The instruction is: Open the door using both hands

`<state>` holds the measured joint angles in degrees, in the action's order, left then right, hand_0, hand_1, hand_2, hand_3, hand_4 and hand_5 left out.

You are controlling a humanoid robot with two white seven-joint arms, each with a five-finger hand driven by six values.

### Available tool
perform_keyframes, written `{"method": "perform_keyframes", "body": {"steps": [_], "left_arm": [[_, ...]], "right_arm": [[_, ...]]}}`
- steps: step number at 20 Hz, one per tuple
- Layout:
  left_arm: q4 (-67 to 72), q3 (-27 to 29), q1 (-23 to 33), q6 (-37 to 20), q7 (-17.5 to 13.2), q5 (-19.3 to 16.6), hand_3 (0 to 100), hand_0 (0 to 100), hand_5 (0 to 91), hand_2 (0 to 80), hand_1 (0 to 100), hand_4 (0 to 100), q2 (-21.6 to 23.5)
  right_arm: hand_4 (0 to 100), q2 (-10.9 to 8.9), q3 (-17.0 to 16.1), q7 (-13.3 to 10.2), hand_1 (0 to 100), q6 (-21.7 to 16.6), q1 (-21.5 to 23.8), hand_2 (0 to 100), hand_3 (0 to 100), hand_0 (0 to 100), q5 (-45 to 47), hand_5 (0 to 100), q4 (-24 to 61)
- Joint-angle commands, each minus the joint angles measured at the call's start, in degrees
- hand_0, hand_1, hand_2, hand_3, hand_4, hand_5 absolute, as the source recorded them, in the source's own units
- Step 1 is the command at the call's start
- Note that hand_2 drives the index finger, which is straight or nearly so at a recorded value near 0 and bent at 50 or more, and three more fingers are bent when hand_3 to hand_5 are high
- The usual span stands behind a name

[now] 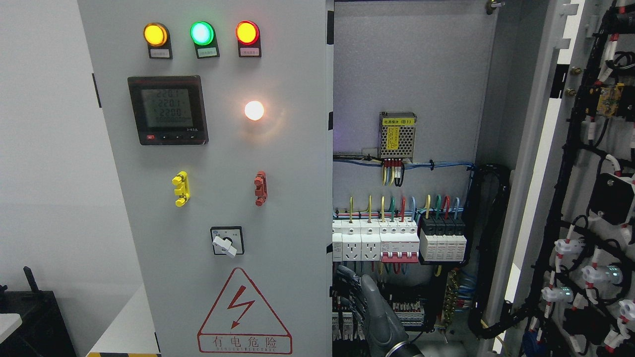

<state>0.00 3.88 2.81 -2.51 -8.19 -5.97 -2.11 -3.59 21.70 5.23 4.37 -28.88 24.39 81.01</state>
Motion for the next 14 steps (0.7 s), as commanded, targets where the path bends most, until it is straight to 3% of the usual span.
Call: {"method": "perform_keyframes", "body": {"steps": [1,14], "left_arm": [[-0.70,-0.01,0.00,-0.21,0.01,-0.01,0,0,0.0,0.0,0,4,0.00],[-0.70,-0.01,0.00,-0.30,0.01,-0.01,0,0,0.0,0.0,0,4,0.00]], "right_arm": [[0,-0.63,0.01,0.13,0,0.11,-1.18,0,0,0,1.44,0,-2.09],[0,-0.71,0.18,1.80,0,0.99,-1.53,0,0,0,1.53,0,-2.09]]}}
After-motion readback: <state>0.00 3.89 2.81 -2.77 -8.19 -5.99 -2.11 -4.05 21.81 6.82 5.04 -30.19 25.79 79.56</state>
